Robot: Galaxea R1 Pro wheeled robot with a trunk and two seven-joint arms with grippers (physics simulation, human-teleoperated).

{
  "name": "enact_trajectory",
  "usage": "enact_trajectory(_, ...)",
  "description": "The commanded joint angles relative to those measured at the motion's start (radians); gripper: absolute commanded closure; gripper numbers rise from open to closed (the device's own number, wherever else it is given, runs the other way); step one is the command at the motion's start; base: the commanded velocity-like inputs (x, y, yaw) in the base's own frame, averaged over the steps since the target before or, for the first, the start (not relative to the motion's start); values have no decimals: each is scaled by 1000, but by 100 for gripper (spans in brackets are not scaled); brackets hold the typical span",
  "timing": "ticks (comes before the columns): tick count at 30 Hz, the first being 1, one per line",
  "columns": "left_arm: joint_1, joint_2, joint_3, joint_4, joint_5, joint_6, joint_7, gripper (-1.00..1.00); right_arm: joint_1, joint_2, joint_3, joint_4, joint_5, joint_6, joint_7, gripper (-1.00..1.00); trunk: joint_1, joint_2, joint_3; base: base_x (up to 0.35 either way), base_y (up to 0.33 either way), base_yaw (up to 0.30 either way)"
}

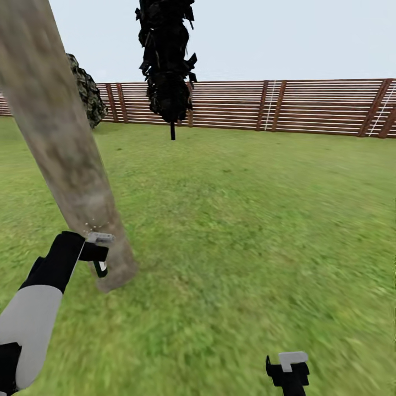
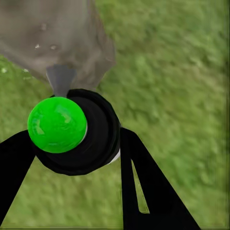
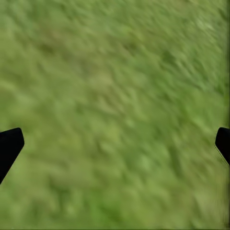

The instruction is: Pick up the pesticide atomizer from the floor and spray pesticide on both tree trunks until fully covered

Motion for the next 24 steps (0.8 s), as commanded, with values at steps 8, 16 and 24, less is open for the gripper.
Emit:
enact_trajectory(8,79,8,4,6,-4,-7,85,100,0,0,0,1,0,0,0,-100,0,0,0,102,-274,196)
enact_trajectory(16,89,-52,6,8,5,-9,117,100,0,1,1,1,0,0,0,-100,0,0,0,162,-259,199)
enact_trajectory(24,135,-41,114,52,-1,-37,117,100,0,1,1,1,0,0,0,-100,0,0,0,207,-231,17)
